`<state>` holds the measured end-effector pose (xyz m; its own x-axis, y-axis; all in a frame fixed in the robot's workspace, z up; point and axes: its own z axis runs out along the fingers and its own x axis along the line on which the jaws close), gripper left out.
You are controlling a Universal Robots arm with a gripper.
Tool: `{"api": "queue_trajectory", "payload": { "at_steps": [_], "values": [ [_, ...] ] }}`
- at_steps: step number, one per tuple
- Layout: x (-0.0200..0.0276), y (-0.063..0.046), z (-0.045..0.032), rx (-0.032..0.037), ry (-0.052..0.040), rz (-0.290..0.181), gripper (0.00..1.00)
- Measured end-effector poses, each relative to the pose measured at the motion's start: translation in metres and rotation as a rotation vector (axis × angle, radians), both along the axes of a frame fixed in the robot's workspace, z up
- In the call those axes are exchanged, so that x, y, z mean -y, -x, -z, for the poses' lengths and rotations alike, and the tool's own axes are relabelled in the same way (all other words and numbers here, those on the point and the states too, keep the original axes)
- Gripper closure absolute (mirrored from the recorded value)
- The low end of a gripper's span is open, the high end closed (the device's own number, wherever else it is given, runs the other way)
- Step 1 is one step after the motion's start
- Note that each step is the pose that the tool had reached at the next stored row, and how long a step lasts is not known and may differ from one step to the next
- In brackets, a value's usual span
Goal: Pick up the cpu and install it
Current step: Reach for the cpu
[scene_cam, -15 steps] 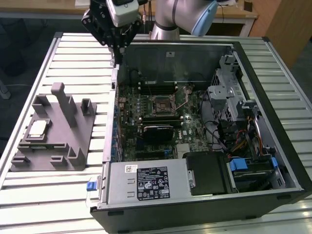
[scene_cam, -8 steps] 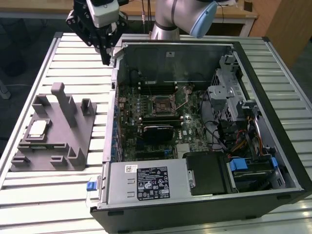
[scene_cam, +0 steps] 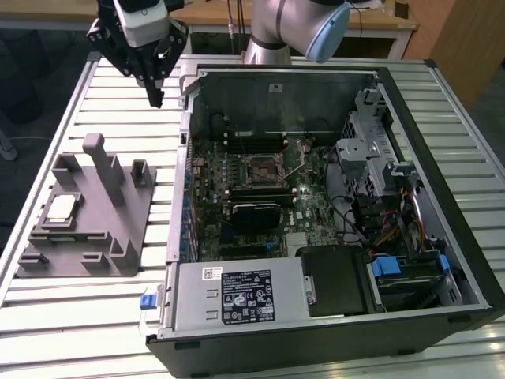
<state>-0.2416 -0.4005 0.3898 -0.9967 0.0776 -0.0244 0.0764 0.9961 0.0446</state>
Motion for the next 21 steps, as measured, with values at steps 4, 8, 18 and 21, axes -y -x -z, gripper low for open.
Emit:
{"api": "queue_trajectory", "payload": {
  "at_steps": [4, 8, 18, 21],
  "values": [
    [0.0005, 0.013, 0.0006, 0.0, 0.0, 0.0, 0.89],
    [0.0007, 0.023, 0.0013, 0.0001, 0.0, 0.001, 0.89],
    [0.0011, 0.047, 0.0033, 0.0001, 0.0, 0.001, 0.89],
    [0.0012, 0.053, 0.004, 0.0, 0.0, 0.001, 0.89]
  ]
}}
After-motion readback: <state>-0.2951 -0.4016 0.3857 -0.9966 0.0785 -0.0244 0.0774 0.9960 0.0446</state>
